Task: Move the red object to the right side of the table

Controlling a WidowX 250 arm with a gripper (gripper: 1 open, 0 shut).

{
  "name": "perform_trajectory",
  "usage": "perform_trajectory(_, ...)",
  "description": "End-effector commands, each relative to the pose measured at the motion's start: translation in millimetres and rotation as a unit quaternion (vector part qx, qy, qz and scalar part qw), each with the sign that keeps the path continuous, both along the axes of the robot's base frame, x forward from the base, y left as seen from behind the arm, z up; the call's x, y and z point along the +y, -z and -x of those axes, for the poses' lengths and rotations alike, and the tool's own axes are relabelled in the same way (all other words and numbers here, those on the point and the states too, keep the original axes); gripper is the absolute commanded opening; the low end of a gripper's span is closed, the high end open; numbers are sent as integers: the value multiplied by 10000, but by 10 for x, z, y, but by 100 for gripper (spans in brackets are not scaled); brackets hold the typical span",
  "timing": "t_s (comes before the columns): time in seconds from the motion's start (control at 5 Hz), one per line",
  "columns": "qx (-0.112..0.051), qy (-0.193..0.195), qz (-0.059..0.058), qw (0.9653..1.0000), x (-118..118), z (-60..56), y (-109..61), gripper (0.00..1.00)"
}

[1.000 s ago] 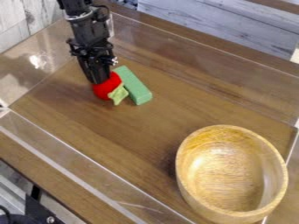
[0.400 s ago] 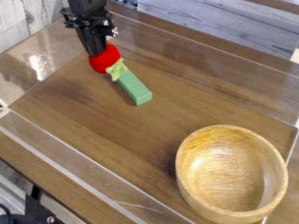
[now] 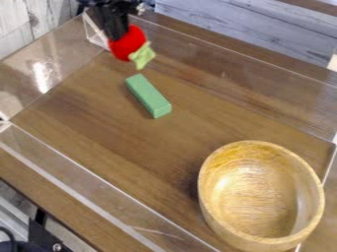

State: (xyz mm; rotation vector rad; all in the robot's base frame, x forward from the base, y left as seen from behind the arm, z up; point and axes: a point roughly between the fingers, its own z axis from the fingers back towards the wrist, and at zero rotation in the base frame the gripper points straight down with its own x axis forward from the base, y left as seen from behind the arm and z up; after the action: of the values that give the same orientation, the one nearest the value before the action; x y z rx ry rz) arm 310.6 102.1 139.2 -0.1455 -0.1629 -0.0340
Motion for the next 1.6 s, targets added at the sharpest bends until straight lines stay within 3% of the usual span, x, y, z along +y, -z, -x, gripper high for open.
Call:
perform_trajectory(0.0,-477,53,-123,9988,-256,-172,-311,0)
perform_trajectory(0.2,-515,170,-54,9985,-520,-279,-313,0)
perform_trajectory(0.6,-552,300,58,9980,-934,-373,-227,0)
perform_trajectory(1.0,-506,477,249,9973,-1237,-436,-6,0)
perform_trajectory(1.4,-456,707,276,9961,-1394,-511,250,0)
